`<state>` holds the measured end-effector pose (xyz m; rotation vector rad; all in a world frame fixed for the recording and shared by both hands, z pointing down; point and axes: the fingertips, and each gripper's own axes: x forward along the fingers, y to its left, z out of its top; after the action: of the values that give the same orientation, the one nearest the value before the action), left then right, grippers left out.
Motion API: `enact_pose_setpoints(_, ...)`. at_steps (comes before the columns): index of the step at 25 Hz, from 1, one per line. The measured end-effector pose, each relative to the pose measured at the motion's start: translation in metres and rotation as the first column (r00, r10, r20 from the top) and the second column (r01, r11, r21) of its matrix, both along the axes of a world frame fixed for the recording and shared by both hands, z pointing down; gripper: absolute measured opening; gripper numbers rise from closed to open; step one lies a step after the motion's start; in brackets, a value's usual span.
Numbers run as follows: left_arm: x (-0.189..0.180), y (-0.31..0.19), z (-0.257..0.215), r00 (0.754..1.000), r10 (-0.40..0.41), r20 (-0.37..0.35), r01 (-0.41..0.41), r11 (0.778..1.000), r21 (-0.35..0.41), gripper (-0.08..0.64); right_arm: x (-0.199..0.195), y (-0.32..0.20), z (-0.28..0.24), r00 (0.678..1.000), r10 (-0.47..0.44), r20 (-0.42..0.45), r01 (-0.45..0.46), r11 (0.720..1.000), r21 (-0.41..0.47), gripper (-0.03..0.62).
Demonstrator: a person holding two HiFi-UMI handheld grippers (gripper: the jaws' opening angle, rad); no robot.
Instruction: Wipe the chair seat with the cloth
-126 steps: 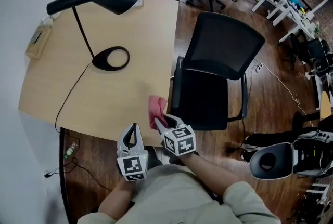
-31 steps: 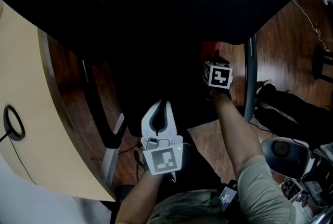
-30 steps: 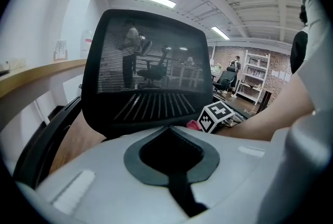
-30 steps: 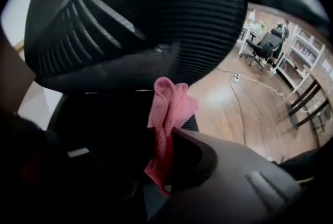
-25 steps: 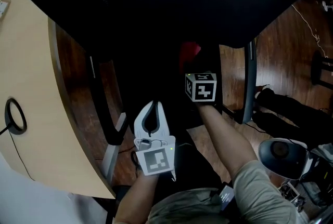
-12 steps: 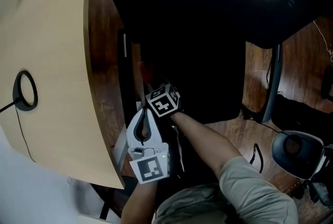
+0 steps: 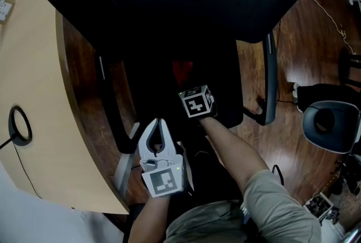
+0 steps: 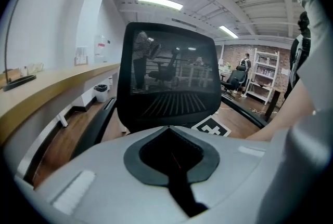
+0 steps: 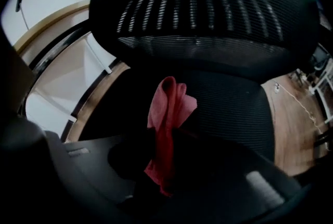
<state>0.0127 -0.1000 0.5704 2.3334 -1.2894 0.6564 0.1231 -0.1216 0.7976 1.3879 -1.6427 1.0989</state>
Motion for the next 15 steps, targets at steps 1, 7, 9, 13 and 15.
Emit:
enact_pose_setpoints(1, 0.012, 0.001, -0.002, 1.0, 0.026, -0.005, -0.026, 1.0, 0.003, 0.005, 0.026, 0.005, -0.001, 0.999, 0.039, -0.023, -0.04, 0.999, -0.006, 0.081)
enact_pose_setpoints(7, 0.073, 0.014, -0.002, 0.987, 0.158, -0.017, -0.158, 0.987, 0.007, 0.005, 0.167, 0.048, 0.0, 0.949, 0.27, -0.161, -0.282, 0.958, -0.05, 0.081)
enact_pose_setpoints(9, 0.086, 0.02, 0.002, 0.982, 0.187, -0.022, -0.187, 0.982, 0.002, 0.005, 0.195, 0.065, 0.003, 0.927, 0.324, -0.188, -0.341, 0.938, -0.068, 0.081)
enact_pose_setpoints(13, 0.099, 0.027, 0.011, 0.977, 0.21, -0.025, -0.211, 0.977, -0.013, 0.005, 0.215, 0.084, 0.01, 0.91, 0.365, -0.195, -0.386, 0.919, -0.082, 0.081)
enact_pose_setpoints(15, 0.096, 0.028, 0.012, 0.979, 0.203, -0.024, -0.203, 0.979, -0.018, 0.005, 0.215, 0.084, 0.009, 0.906, 0.373, -0.201, -0.394, 0.916, -0.073, 0.081)
